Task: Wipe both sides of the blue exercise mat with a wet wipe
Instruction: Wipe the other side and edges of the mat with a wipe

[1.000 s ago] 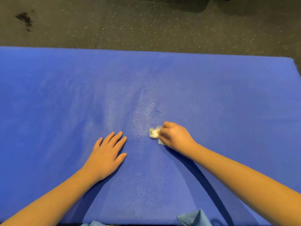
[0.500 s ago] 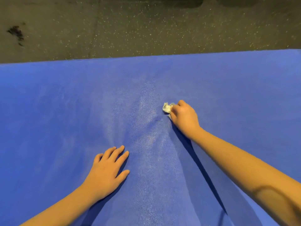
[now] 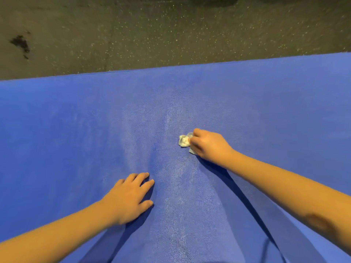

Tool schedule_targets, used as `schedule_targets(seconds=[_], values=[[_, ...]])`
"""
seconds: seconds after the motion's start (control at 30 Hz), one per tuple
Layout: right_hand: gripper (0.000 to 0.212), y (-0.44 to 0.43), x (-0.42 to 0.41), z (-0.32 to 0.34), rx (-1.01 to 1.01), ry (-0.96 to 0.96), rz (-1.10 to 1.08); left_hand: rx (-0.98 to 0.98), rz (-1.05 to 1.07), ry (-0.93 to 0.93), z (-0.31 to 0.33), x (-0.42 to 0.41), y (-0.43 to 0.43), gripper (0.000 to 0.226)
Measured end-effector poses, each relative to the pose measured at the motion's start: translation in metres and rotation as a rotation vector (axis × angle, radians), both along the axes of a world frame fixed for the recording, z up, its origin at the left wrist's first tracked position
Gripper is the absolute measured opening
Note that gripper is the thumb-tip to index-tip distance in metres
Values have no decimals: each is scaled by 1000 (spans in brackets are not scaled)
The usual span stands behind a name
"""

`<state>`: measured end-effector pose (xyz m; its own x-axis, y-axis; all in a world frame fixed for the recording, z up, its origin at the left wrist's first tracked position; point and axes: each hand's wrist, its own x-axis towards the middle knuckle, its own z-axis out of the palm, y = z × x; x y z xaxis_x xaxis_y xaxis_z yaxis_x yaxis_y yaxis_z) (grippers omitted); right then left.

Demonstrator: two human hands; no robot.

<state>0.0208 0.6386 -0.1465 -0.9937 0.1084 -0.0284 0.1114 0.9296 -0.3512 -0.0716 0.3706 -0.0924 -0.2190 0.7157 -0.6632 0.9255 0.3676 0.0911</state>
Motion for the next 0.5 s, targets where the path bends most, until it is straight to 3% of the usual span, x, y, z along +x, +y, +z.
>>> schedule_targets(seconds=[0.03,0.13,0.17,0.23,0.33,0.5], values=[[27,8,-4,2,15,-33,-30,-75,19,-52,5,-4,6,95],[24,25,-9,-1,25,10,-424,-204,20,-134,13,-17,34,56],[21,22,-8,-2,-5,26,-453,-209,21,-140,14,-22,43,49],[21,5,-2,1,-88,8,-241,-195,28,-123,14,-33,63,43],[28,7,6,1,4,-37,31,-50,78,-56,5,-53,90,40],[21,38,-16,-4,-4,1,-408,341,191,96,-31,-78,125,50]])
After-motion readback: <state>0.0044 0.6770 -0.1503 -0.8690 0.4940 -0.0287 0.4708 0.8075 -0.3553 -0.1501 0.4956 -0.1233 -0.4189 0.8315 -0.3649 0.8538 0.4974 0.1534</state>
